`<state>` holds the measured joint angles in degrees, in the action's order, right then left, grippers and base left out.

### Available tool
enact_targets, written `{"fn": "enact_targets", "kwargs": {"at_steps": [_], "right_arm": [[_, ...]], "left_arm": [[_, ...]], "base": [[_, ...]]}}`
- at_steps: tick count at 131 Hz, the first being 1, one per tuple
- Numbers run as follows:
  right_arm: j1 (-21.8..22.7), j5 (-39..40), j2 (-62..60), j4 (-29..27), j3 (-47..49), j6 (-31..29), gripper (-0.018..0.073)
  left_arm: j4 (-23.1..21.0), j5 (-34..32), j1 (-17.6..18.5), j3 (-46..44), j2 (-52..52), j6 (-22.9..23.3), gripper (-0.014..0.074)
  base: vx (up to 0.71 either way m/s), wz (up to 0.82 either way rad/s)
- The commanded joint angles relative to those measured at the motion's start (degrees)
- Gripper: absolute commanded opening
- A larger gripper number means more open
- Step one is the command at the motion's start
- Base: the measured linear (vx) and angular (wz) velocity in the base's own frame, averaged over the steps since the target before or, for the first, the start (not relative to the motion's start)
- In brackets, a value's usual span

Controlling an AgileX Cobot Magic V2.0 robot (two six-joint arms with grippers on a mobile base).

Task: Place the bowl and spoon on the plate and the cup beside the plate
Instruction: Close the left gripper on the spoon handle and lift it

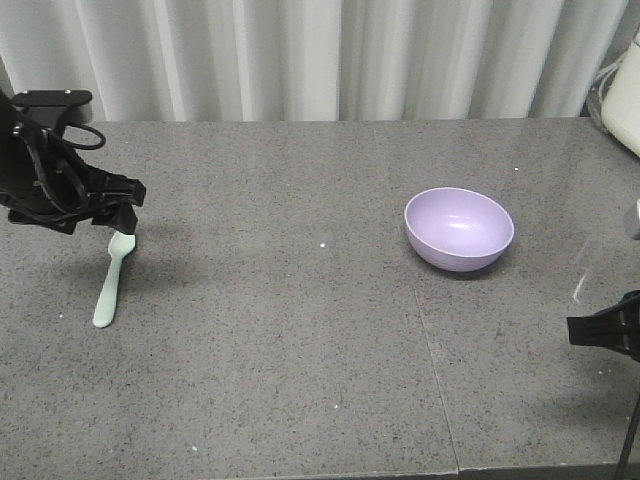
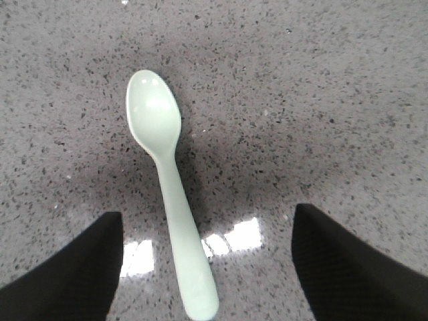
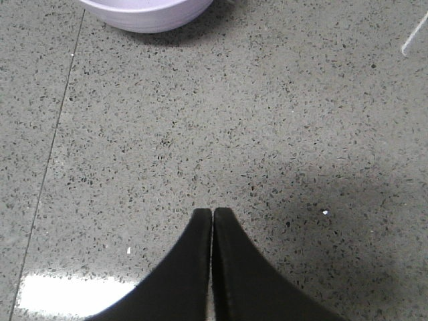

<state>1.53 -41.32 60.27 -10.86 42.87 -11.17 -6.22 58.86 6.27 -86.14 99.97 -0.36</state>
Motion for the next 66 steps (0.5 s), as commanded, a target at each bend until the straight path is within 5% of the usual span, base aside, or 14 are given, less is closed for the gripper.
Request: {"fn": "enact_targets", "kwargs": {"at_steps": [1,26,66], "right_arm": [[0.05,2.39,-0.84,-0.26,1.89,-0.62,-0.0007],[0.05,2.39,-0.84,-0.26,1.89,-0.68,-0.0007],[0.05,2.33,-0.84,-0.26,1.89,-0.68,-0.0007]], "left_arm": [[1.03,-1.15,0.42,-2.58,-0.24,0.79,0.0486],[6.22,-1.93,0.42,-2.52,3.01,3.85,0.0470],[6.22,-1.00,0.42,-2.52,6.53,5.30,0.0470]], "base": [[0.00,0.00],[0.00,0.00],[0.00,0.00]]}}
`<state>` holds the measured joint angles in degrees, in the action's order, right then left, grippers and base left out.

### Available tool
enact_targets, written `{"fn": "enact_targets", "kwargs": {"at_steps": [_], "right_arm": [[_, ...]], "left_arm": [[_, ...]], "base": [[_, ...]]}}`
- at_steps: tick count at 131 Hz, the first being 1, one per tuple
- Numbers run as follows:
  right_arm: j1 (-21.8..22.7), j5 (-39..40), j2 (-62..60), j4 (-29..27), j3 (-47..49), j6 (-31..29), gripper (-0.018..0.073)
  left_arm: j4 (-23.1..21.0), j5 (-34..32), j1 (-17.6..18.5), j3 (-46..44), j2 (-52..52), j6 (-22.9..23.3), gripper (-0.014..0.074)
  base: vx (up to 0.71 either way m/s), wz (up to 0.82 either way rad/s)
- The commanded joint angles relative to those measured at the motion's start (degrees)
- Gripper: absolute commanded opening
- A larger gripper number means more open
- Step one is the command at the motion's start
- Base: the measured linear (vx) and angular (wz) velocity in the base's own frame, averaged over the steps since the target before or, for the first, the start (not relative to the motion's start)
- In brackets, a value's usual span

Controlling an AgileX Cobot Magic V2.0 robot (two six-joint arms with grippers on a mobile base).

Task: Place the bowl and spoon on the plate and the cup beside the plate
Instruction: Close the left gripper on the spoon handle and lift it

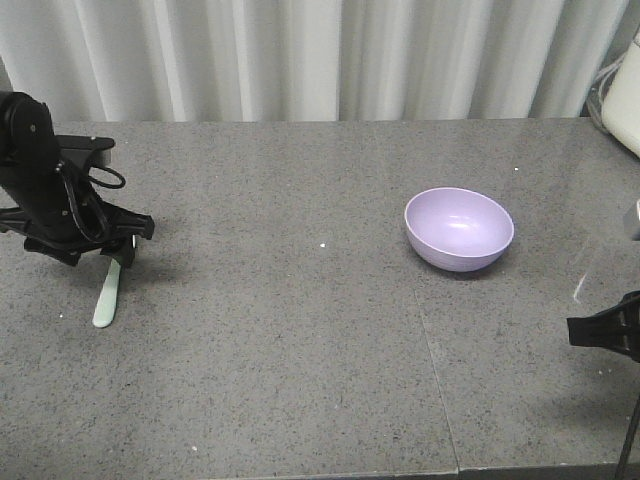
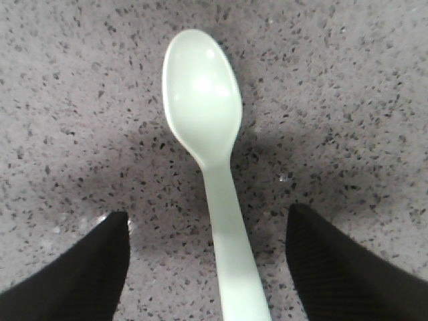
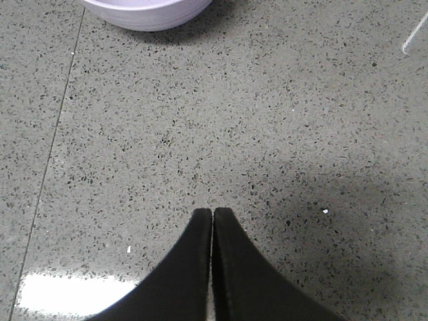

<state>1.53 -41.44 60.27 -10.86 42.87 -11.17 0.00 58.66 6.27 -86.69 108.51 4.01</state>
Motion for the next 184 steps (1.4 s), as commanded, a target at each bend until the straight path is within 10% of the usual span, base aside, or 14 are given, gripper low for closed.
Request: {"fn": "enact_targets", "kwargs": {"at_steps": [1,71,122,184], "right_arm": [[0.05,2.44,-0.84,-0.26,1.89,-0.68,-0.0007],[0.05,1.26,-0.84,-0.26,1.89,-0.69,-0.0007],[0.05,1.26,-0.84,-0.26,1.89,-0.63,-0.0007],[0.05,1.26,-0.84,-0.26,1.89,-0.63,-0.0007]], "left_arm": [[0.00,-0.80,0.42,-1.97,-2.01,0.93,0.0470],[-0.36,-0.34,0.42,-1.97,2.23,0.93,0.0457],[-0.80,0.18,0.42,-1.97,3.98,0.93,-0.0010],[0.00,-1.68,0.42,-1.97,-7.98,0.93,-0.0008]], "base": [[0.00,0.00],[0.00,0.00],[0.00,0.00],[0.00,0.00]]}}
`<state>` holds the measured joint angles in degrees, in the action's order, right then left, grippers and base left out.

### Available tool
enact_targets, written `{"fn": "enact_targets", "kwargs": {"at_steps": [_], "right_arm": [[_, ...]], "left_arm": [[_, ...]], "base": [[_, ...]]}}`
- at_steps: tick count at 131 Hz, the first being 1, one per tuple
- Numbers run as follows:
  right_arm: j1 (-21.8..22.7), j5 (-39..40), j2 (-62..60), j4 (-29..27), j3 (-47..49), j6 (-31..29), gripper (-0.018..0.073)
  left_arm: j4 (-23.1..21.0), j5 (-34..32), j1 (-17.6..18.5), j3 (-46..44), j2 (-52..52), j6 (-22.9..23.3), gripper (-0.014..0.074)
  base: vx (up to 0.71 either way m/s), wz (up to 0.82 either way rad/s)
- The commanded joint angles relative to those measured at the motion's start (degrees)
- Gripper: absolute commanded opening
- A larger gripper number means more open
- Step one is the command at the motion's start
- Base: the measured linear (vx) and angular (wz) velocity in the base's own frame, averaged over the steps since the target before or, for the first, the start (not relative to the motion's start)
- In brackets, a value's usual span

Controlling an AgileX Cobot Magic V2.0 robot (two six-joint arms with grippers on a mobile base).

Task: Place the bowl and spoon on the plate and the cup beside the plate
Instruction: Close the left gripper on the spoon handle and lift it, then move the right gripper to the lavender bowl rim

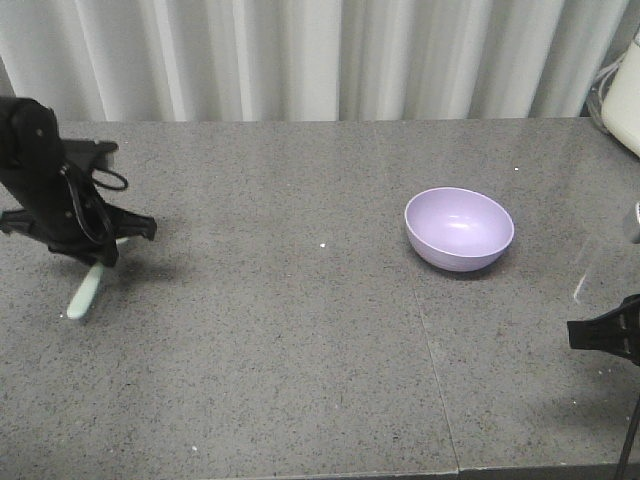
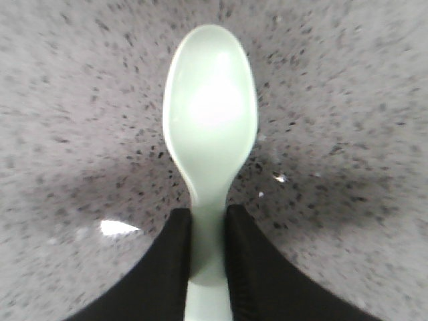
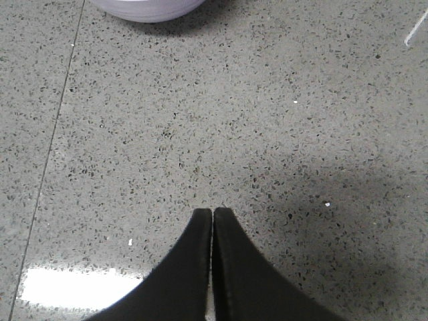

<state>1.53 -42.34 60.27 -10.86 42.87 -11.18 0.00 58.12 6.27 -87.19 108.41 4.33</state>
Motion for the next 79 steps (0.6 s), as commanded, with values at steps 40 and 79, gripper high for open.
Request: {"fn": "enact_targets", "kwargs": {"at_steps": [40,79], "right_arm": [[0.05,2.17,-0.84,-0.26,1.89,-0.62,-0.0007],[0.05,2.17,-0.84,-0.26,1.89,-0.62,-0.0007]], "left_arm": [[0.00,2.50,0.42,-1.48,-17.46,0.45,-0.0008],[0.00,4.68,0.42,-1.48,-18.24,0.45,-0.0008]], "base": [[0.00,0.00],[0.00,0.00]]}}
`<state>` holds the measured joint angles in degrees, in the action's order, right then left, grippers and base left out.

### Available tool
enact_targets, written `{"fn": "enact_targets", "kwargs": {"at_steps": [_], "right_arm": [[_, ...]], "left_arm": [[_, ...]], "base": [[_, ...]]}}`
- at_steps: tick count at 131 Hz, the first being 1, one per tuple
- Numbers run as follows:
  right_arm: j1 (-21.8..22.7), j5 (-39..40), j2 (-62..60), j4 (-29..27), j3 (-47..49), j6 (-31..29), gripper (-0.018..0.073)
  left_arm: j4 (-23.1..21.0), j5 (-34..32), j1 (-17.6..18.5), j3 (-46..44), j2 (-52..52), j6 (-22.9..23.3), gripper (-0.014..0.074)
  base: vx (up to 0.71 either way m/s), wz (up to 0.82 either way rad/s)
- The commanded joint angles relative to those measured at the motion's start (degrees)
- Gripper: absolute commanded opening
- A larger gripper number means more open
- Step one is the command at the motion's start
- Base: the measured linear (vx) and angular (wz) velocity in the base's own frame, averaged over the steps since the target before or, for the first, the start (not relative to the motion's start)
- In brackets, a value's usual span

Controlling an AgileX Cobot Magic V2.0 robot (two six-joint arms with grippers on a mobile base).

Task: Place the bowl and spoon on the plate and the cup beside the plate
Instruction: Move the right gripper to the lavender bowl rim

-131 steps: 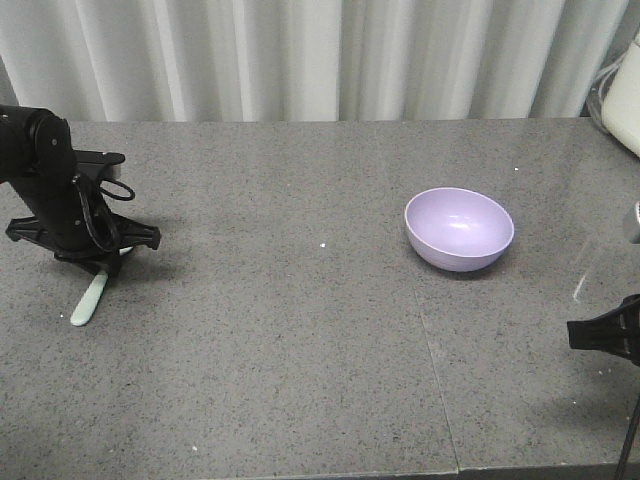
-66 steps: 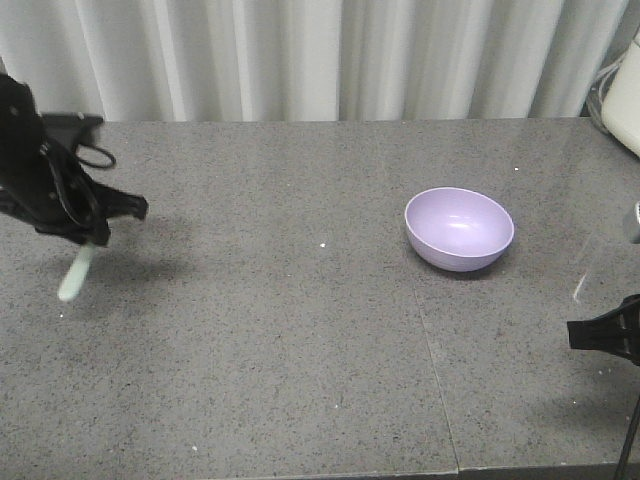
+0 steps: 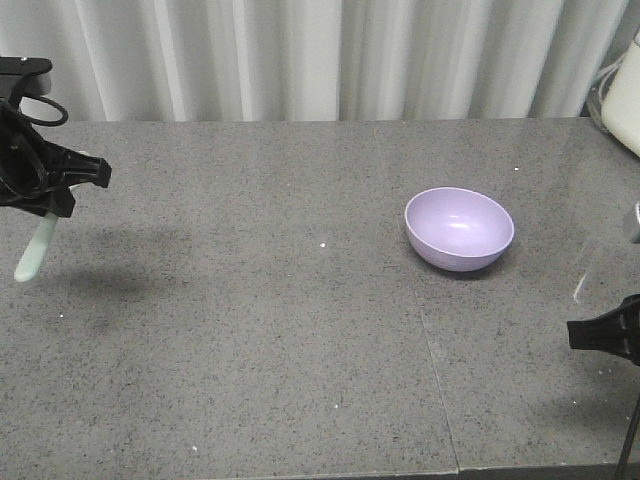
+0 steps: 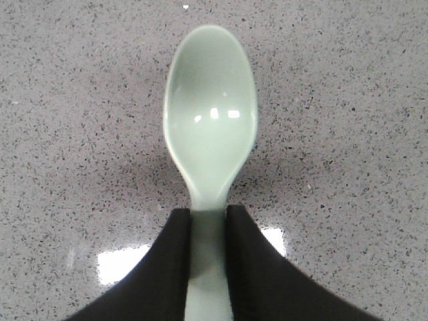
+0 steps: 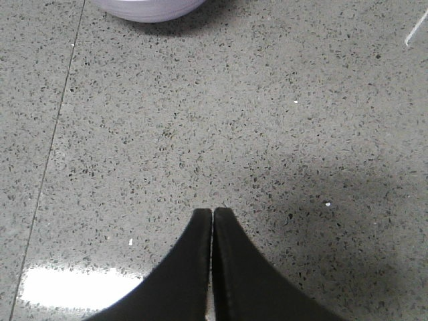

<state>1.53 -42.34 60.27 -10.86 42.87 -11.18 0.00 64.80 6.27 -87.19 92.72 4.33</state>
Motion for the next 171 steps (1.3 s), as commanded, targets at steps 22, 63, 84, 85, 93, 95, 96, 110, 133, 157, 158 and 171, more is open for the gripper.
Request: {"fn": "enact_targets", "kwargs": {"at_steps": [22,63,84,85,93,95,96,110,133,157,158,171], "right_arm": [[0.05,2.17,-0.84,-0.26,1.89,-0.62,-0.0007],[0.05,2.23,-0.84,-0.26,1.89,-0.62,-0.0007],[0.05,4.07,-0.84,-0.77,1.89,-0.51,-0.0006],[0.05,4.38,-0.84,-0.68,1.89,-0.51,-0.0006],[0.05,6.37,-0.84,-0.39,1.89,-0.51,-0.0005],[0.05,6.93,-0.84,-0.39,1.89,-0.51,-0.0005],[0.05,7.21,-0.84,-0.39,1.89,-0.51,-0.0005],[0.05,10.98,-0.14,-0.38,2.95,-0.24,-0.0001],[0.05,7.56,5.00,-0.38,11.15,-0.06,0.0006],[0.05,8.11,8.04,0.00,16.78,-2.54,0.0008],[0.05,8.11,8.04,0.00,16.78,-2.54,0.0008],[0.05,8.36,11.11,0.00,20.38,-2.54,0.0014]], "left_arm": [[0.00,-1.87,0.42,-1.48,-2.56,0.45,-0.0008],[0.00,-1.87,0.42,-1.48,-2.56,0.45,-0.0008],[0.00,-1.87,0.42,-1.48,-2.56,0.45,-0.0008],[0.00,-1.87,0.42,-1.48,-2.56,0.45,-0.0008],[0.00,-1.87,0.42,-1.48,-2.56,0.45,-0.0008],[0.00,-1.87,0.42,-1.48,-2.56,0.45,-0.0008],[0.00,-1.87,0.42,-1.48,-2.56,0.45,-0.0008],[0.00,-1.87,0.42,-1.48,-2.56,0.45,-0.0008],[0.00,-1.82,0.42,-1.48,-2.56,0.45,-0.0008],[0.00,-1.74,0.42,-1.48,-2.56,0.45,-0.0008],[0.00,-1.74,0.42,-1.48,-2.56,0.45,-0.0008],[0.00,-1.74,0.42,-1.48,-2.56,0.45,-0.0008]], "base": [[0.00,0.00],[0.00,0.00],[0.00,0.00],[0.00,0.00],[0.00,0.00],[0.00,0.00],[0.00,0.00],[0.00,0.00],[0.00,0.00],[0.00,0.00],[0.00,0.00],[0.00,0.00]]}}
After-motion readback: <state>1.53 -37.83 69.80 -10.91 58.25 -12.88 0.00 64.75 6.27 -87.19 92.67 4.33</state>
